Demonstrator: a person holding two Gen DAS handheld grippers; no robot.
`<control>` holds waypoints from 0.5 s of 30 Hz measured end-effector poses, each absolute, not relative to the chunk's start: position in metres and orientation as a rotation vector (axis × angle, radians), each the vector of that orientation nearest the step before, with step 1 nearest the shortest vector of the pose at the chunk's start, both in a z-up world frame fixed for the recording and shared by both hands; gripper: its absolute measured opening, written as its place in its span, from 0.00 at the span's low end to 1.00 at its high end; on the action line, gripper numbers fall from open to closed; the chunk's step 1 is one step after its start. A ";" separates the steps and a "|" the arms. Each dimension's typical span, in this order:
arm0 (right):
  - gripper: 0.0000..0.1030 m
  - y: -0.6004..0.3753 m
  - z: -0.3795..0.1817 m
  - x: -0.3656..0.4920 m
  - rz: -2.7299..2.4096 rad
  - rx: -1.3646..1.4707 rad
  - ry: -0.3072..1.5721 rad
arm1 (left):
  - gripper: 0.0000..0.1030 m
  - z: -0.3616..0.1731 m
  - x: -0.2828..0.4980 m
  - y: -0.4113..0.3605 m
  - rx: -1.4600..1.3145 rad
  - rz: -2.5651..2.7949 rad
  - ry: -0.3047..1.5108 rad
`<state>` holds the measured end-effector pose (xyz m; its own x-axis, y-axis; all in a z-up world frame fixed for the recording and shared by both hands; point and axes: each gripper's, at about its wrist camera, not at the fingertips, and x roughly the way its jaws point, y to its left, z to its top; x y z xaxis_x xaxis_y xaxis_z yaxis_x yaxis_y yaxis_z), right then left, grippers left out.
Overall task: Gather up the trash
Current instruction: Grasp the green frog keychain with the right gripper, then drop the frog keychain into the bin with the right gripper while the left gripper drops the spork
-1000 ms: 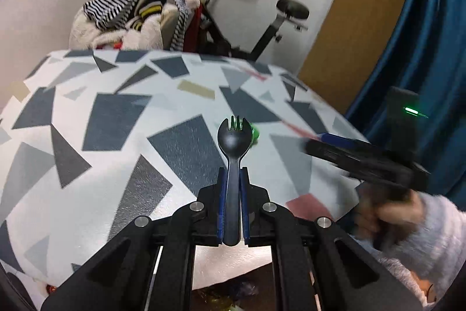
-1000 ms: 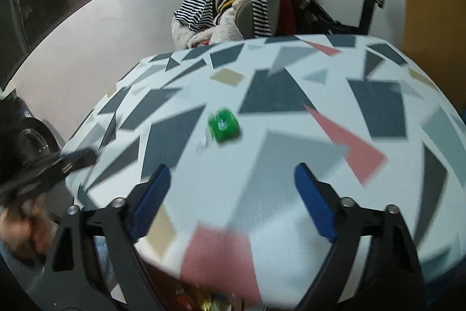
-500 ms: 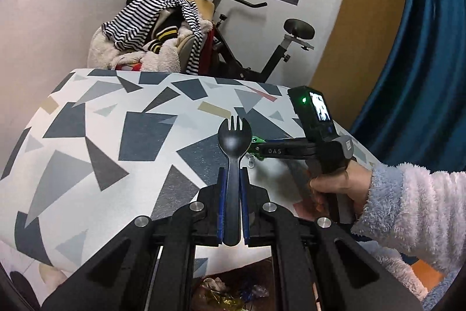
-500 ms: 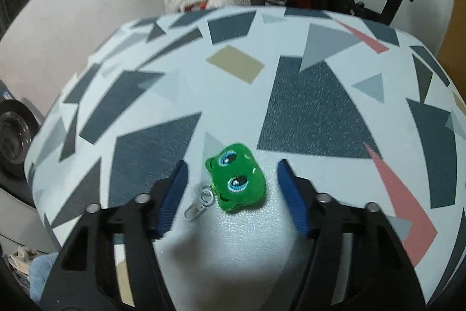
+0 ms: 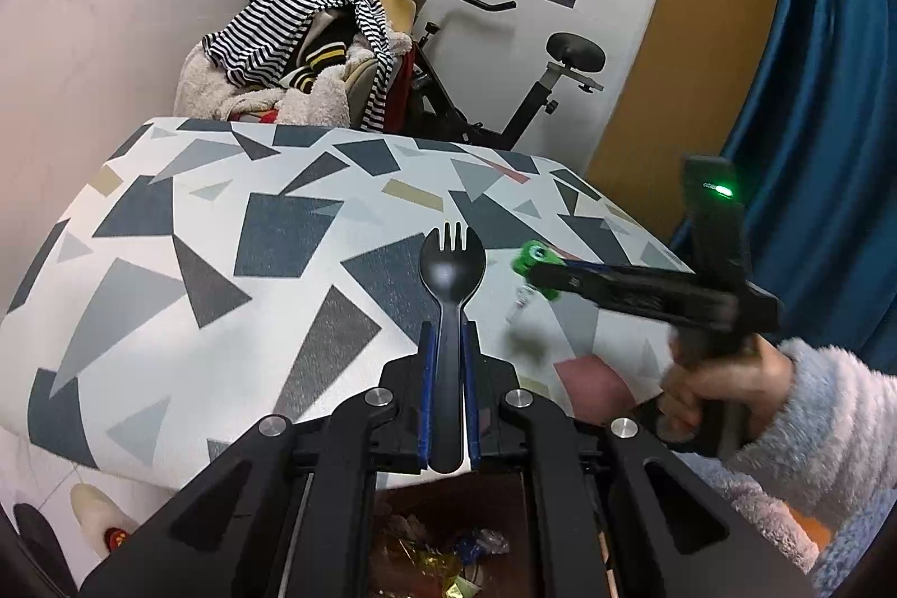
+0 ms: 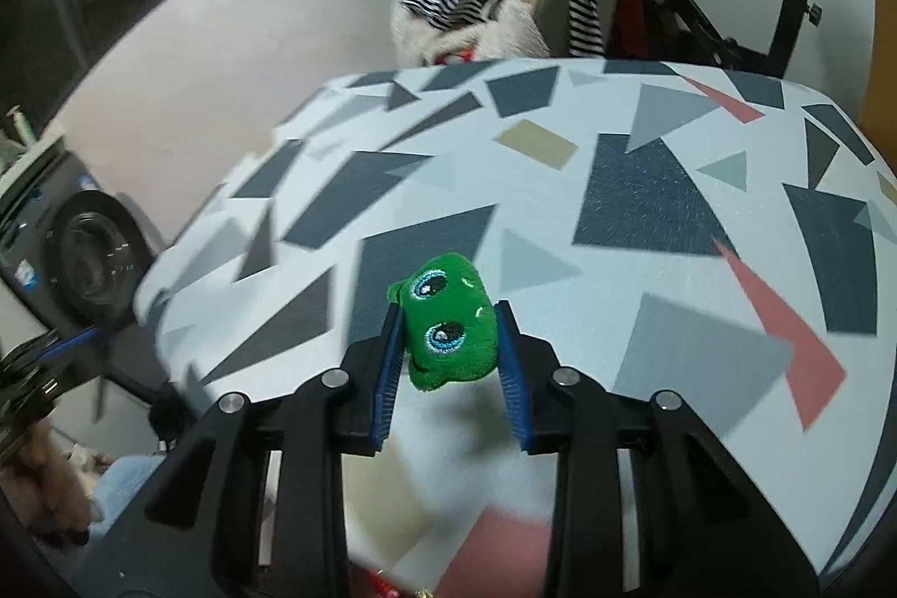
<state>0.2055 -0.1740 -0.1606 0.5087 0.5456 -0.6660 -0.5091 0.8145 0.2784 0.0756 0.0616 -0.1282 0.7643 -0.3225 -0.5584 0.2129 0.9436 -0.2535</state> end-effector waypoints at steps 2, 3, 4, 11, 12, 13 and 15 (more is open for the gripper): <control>0.33 -0.175 -0.156 0.194 0.654 0.049 0.815 | 0.09 -0.130 0.070 0.061 -0.178 -0.290 0.642; 0.33 -0.176 -0.155 0.181 0.665 0.042 0.815 | 0.09 -0.130 0.067 0.060 -0.179 -0.290 0.643; 0.33 -0.176 -0.154 0.174 0.672 0.036 0.814 | 0.09 -0.131 0.064 0.060 -0.180 -0.290 0.646; 0.33 -0.174 -0.173 0.116 0.731 -0.017 0.877 | 0.09 -0.137 0.046 0.058 -0.187 -0.290 0.661; 0.33 -0.172 -0.184 0.109 0.728 -0.033 0.907 | 0.09 -0.138 0.044 0.058 -0.189 -0.289 0.662; 0.33 -0.170 -0.191 0.106 0.725 -0.044 0.923 | 0.09 -0.139 0.042 0.059 -0.190 -0.289 0.664; 0.33 -0.165 -0.207 0.099 0.721 -0.057 0.967 | 0.09 -0.141 0.040 0.059 -0.196 -0.290 0.668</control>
